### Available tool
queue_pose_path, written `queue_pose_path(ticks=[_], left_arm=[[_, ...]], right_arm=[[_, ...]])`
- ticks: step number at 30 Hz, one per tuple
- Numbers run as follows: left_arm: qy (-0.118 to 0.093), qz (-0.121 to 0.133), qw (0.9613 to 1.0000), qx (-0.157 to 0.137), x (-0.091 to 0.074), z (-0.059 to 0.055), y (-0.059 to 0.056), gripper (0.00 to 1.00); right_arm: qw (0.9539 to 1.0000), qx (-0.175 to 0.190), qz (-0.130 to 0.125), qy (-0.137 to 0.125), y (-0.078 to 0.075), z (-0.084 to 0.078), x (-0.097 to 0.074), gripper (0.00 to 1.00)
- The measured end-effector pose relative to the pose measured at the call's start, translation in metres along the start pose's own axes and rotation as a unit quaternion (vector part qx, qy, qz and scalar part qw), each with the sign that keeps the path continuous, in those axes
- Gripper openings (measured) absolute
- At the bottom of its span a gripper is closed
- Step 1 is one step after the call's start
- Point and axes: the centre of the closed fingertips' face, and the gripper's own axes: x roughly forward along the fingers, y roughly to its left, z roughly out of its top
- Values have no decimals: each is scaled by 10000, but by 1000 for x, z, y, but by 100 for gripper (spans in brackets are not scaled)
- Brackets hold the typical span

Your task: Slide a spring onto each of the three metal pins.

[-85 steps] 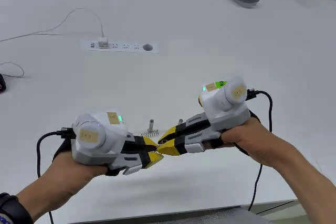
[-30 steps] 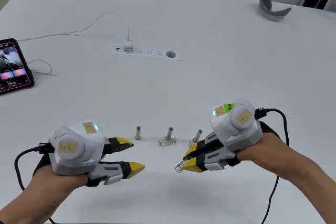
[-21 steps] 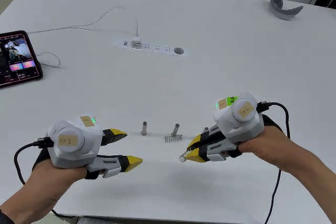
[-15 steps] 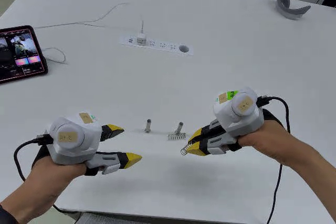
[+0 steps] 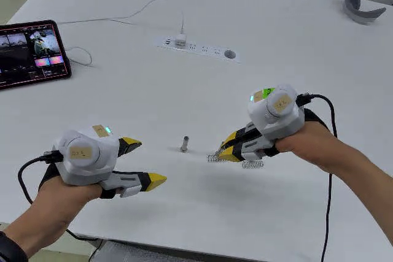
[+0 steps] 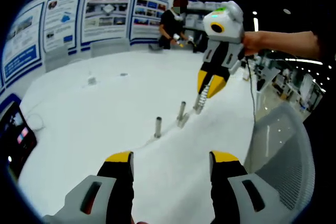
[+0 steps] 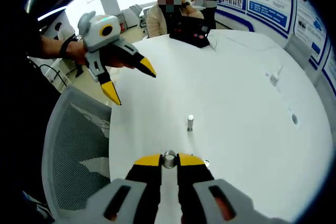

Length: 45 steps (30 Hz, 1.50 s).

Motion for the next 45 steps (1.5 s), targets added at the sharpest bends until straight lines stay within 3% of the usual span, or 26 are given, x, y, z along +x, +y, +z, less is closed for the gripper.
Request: queue_pose_path(ticks=[23,45], left_arm=[[1,159,9998,-155,-15,-7,10,63],[-8,236,9992,-311,-24,-14,17,63]], right_arm=[[9989,-419,-1,218,-32,33,33,12],[9970,-670,123,366,-35,45,56,12]])
